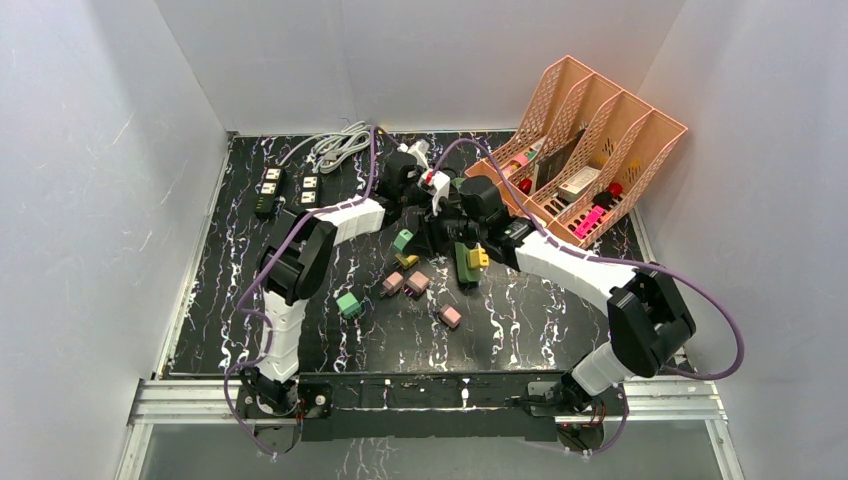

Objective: Pull the plug off the socket

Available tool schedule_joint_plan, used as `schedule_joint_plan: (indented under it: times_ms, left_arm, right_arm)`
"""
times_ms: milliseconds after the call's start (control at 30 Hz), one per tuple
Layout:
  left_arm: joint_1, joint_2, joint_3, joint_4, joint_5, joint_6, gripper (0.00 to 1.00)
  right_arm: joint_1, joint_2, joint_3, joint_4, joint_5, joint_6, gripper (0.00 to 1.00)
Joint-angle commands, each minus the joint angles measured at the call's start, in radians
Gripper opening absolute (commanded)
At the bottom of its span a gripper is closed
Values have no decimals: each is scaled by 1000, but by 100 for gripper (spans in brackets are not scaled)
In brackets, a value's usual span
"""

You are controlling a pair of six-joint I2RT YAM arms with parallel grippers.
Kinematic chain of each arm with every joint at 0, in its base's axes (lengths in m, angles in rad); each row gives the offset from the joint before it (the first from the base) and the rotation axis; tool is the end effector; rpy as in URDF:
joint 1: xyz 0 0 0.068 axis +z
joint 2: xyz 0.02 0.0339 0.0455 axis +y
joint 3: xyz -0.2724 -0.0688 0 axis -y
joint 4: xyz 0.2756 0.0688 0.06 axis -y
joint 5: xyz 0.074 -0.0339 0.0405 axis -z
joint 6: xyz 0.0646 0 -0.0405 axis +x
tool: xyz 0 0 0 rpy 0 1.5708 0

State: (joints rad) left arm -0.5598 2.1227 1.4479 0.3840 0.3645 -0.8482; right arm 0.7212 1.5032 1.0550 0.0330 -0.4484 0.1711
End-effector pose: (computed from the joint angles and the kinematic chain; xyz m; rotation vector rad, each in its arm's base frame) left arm 0.4489 -0.3085 0.1816 -0.0161 2.0588 -1.2695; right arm 0.2796 0.2831 0.2666 -0.8568 1.9049 1.0063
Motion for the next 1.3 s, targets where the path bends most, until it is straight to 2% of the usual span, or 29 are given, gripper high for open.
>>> schedule_joint_plan:
  times_ms: [0, 267, 567, 633, 733, 933, 967, 1000, 1033, 1267]
  left_arm:
    - [41, -69, -4, -3, 105, 85, 0]
    - [149, -113, -51, 21, 233, 79, 0]
    - [236, -157, -90, -24, 258, 113, 0]
    - [243, -165, -95, -42, 258, 136, 0]
    - [252, -170, -105, -58, 256, 154, 0]
    - [256, -155, -115, -19, 275, 125, 0]
    - [257, -149, -114, -6, 280, 113, 0]
    - [257, -141, -111, 4, 284, 102, 0]
    - [257, -135, -107, 11, 284, 94, 0]
    - [255, -115, -102, 103, 284, 18, 0]
  right_arm:
    - [1, 14, -39, 240, -138, 82, 0]
    - [0, 164, -14, 333, -166, 121, 0]
    - [-8, 380, 98, 381, -189, 148, 0]
    - [-7, 413, 123, 384, -205, 157, 10]
    - [-8, 458, 172, 342, -234, 149, 37]
    - [-7, 471, 231, 222, -203, 95, 60]
    - [-7, 461, 234, 207, -184, 86, 78]
    - [-8, 450, 239, 191, -165, 78, 88]
    - [-9, 433, 243, 179, -146, 69, 93]
    - [-118, 165, 175, 229, -46, 97, 96]
